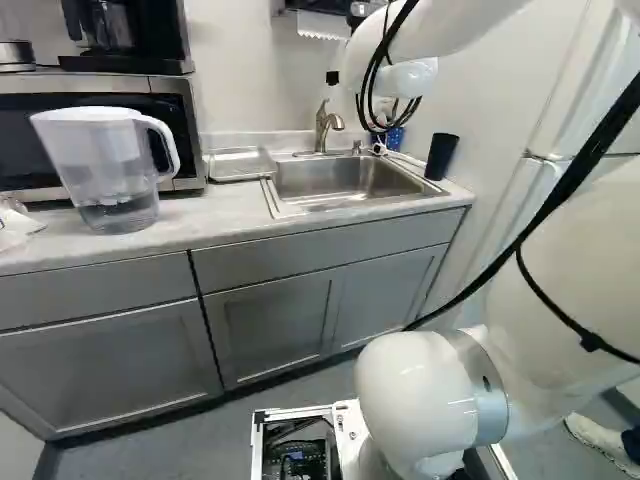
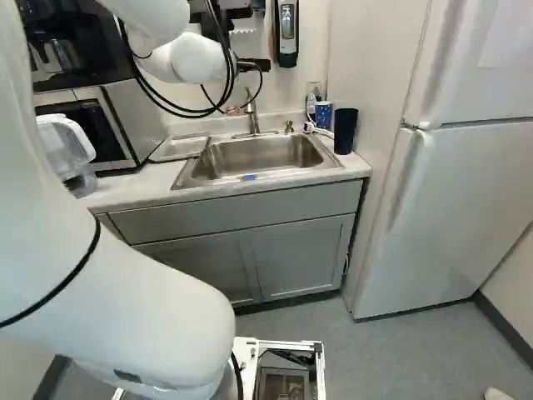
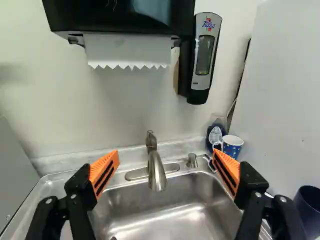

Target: Rinse the cup and place it in the tray

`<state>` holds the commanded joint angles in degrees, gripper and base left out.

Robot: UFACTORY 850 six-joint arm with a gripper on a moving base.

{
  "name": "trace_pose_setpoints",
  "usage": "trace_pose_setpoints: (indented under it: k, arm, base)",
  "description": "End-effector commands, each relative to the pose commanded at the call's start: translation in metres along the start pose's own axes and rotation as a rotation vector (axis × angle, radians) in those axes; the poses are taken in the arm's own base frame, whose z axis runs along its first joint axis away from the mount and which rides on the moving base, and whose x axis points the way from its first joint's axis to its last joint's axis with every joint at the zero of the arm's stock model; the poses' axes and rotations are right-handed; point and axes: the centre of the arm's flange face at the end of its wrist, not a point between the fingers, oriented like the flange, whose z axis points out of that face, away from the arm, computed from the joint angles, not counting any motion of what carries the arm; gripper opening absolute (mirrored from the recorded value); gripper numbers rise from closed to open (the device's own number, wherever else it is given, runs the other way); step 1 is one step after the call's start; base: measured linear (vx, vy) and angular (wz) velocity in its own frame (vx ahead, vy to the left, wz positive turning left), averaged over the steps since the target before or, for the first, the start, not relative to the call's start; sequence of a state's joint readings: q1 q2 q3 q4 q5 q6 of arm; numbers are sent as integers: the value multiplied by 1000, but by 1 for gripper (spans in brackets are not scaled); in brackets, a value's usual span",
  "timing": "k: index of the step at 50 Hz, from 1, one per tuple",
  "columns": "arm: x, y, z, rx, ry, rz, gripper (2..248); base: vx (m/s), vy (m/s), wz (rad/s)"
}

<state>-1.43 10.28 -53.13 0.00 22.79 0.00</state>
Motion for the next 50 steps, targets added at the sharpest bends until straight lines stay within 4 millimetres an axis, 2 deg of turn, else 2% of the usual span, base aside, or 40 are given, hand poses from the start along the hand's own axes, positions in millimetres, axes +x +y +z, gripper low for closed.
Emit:
trace_pose_setpoints:
  k: [50]
  arm:
    - [0,0,0,0,0,0,247]
  base:
    - [86,-1,-16]
